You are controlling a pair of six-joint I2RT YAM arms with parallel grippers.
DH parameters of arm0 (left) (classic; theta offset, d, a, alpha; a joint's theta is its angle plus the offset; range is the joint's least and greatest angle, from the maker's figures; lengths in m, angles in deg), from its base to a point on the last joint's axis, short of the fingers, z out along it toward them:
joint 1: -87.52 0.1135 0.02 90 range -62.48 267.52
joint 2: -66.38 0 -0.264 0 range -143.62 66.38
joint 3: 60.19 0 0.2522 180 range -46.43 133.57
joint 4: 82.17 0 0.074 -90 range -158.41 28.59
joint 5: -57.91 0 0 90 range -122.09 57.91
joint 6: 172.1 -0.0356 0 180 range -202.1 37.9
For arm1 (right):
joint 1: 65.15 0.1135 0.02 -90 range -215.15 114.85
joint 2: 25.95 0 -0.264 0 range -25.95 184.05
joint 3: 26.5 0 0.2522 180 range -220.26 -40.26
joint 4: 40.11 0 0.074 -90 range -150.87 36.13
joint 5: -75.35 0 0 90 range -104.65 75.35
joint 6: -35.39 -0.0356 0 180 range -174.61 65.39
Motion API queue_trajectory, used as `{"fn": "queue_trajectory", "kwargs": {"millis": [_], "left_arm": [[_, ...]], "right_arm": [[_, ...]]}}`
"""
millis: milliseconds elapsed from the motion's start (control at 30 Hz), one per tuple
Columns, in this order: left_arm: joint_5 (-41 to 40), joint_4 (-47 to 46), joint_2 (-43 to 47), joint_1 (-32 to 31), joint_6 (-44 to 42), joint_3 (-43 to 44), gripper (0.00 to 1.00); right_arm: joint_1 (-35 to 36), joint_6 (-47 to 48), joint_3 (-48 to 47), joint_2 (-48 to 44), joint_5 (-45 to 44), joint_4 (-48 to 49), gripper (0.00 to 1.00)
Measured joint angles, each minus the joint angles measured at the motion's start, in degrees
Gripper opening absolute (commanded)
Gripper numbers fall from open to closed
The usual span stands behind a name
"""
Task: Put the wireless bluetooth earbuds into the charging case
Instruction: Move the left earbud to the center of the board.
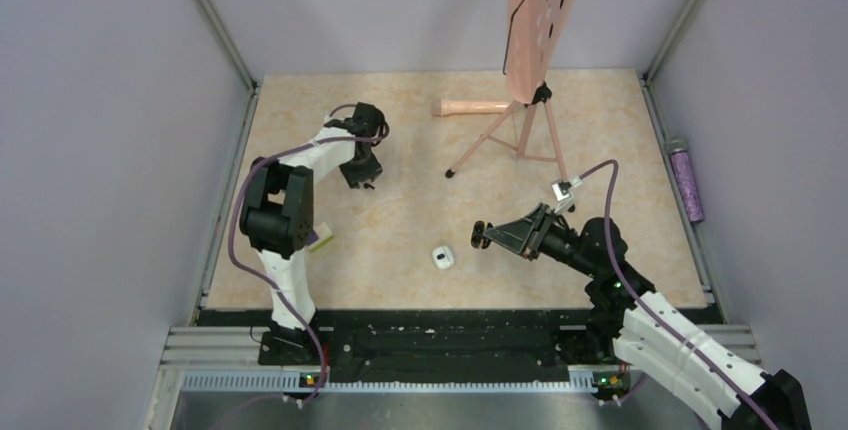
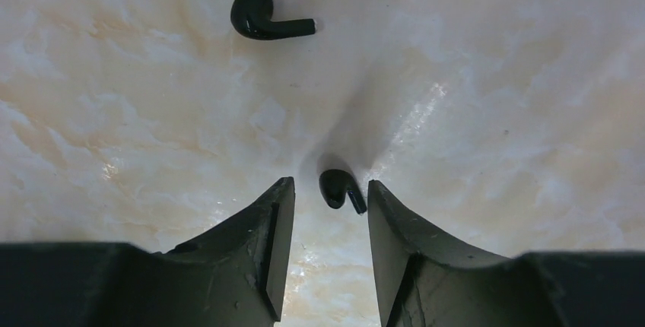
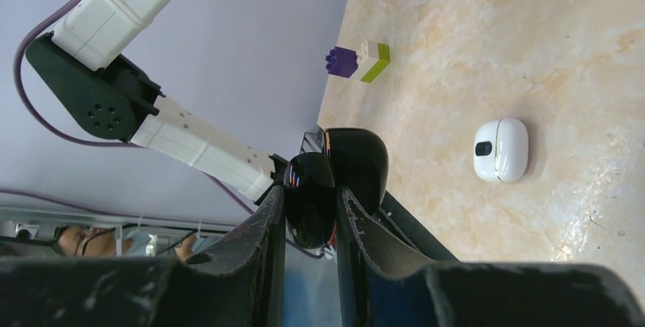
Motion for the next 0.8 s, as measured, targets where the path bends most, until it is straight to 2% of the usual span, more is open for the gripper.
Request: {"fn": "queue_trajectory", "kwargs": {"millis": [267, 600, 800], "left_arm": [[-0.9, 2.0, -1.8, 0.0, 2.8, 0.7, 0.39], [0.0, 1.6, -1.8, 0.0, 3.1, 0.7, 0.27], [0.4, 1.2, -1.8, 0.0, 2.8, 0.5, 0.24]], "right_arm": [[0.0, 0.0, 0.3, -0.3, -0.5, -0.6, 0.0], [0.0, 0.0, 0.4, 0.6, -0.6, -0.4, 0.0], [0.0, 0.0, 0.4, 0.6, -0.8, -0.3, 0.0]]}}
